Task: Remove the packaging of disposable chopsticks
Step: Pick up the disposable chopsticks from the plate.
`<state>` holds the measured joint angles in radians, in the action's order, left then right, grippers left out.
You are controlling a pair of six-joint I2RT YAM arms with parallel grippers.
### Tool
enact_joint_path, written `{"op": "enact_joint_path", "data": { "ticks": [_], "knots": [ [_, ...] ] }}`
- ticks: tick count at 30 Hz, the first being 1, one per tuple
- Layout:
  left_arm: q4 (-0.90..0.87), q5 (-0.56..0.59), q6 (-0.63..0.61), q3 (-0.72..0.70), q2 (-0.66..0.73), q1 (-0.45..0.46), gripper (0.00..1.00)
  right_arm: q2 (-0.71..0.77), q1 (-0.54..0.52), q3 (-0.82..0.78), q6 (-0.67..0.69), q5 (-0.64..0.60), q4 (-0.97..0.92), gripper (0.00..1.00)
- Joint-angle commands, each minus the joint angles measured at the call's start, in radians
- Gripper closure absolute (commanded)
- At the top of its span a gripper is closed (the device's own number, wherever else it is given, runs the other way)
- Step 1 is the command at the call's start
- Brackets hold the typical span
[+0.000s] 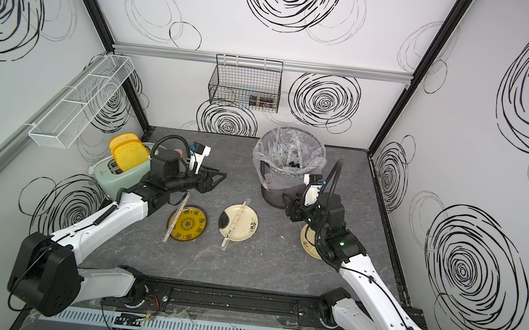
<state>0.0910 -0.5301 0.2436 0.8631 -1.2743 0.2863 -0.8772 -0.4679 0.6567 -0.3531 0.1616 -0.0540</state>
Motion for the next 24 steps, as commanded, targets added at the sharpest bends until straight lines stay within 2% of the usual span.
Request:
{"op": "enact_joint_path", "data": {
  "ticks": [1, 7, 15, 17, 19, 24],
  "knots": [
    [-0.005, 0.057, 0.011, -0.004, 0.035, -0.029, 0.49, -0.036, -0.02, 0.012, 0.031, 0.04, 0.066, 0.41],
    [-0.118, 0.127, 0.046, -0.039, 0.082, -0.097, 0.47, -0.102, -0.076, 0.035, 0.039, 0.055, 0.12, 0.41],
    [-0.384, 0.285, 0.005, 0.012, 0.057, -0.096, 0.46, -0.174, -0.126, 0.027, 0.072, 0.087, 0.157, 0.41],
    [-0.421, 0.279, 0.006, 0.021, 0.05, -0.057, 0.46, -0.174, -0.138, 0.019, 0.07, 0.092, 0.161, 0.41],
    [-0.43, 0.298, 0.0, 0.03, 0.036, 0.025, 0.45, -0.167, -0.144, 0.003, 0.066, 0.086, 0.169, 0.41],
    [-0.33, 0.285, -0.019, 0.018, -0.041, 0.227, 0.4, -0.132, -0.143, -0.049, 0.046, 0.048, 0.183, 0.4]
  ]
}}
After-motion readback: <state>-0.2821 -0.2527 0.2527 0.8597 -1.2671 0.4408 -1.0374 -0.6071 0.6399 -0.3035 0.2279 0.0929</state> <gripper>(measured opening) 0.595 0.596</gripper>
